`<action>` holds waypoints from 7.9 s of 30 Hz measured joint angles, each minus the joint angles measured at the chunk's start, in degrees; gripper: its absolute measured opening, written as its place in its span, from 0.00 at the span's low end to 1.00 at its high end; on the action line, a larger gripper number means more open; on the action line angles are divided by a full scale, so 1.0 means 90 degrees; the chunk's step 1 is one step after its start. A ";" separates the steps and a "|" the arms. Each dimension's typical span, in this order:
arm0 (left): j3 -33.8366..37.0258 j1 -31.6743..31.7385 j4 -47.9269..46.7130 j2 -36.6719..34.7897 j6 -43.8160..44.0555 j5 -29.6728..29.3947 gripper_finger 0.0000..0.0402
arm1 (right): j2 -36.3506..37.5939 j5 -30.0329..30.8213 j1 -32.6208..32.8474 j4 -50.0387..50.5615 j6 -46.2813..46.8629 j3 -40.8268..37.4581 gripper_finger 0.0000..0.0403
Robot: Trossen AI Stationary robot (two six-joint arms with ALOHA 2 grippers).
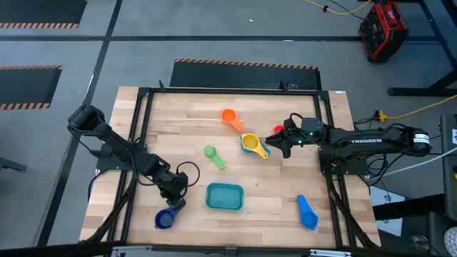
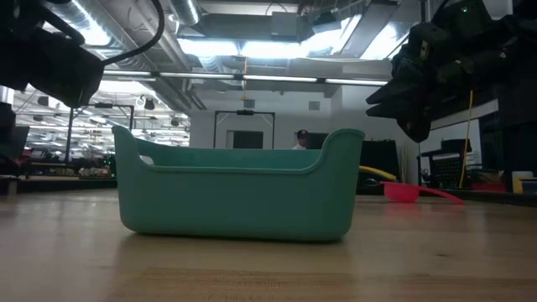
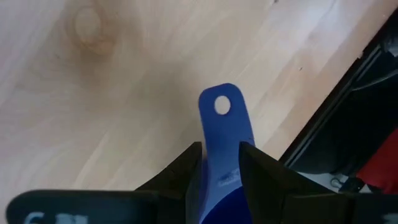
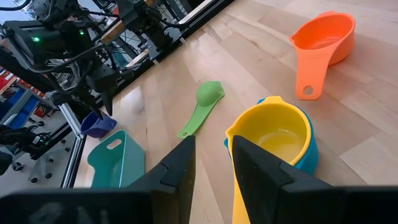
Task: Nest measuring cups in basket
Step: Stack the dark blue measuring cup on top of the yellow measuring cup
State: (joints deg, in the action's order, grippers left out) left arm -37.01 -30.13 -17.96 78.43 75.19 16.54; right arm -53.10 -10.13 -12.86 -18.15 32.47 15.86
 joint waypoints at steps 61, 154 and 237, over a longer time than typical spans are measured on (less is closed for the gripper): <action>0.1381 -0.0002 0.2801 -0.0001 -0.0089 -0.0271 0.25 | 0.0000 0.0000 -0.0002 0.0002 -0.0141 0.0000 0.28; 0.1379 0.2267 0.6871 0.0000 -0.0899 0.0751 0.01 | -0.0002 -0.0273 -0.0002 -0.1082 -0.0204 -0.0005 0.28; 0.1370 0.4317 0.6866 0.0000 -0.3098 0.0964 0.01 | -0.5647 -0.3242 0.0449 -0.0996 -0.0168 0.4663 0.30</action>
State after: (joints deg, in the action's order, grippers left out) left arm -24.69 8.72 43.83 78.43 47.31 25.22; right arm -103.92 -39.31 -8.82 -27.11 30.96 57.82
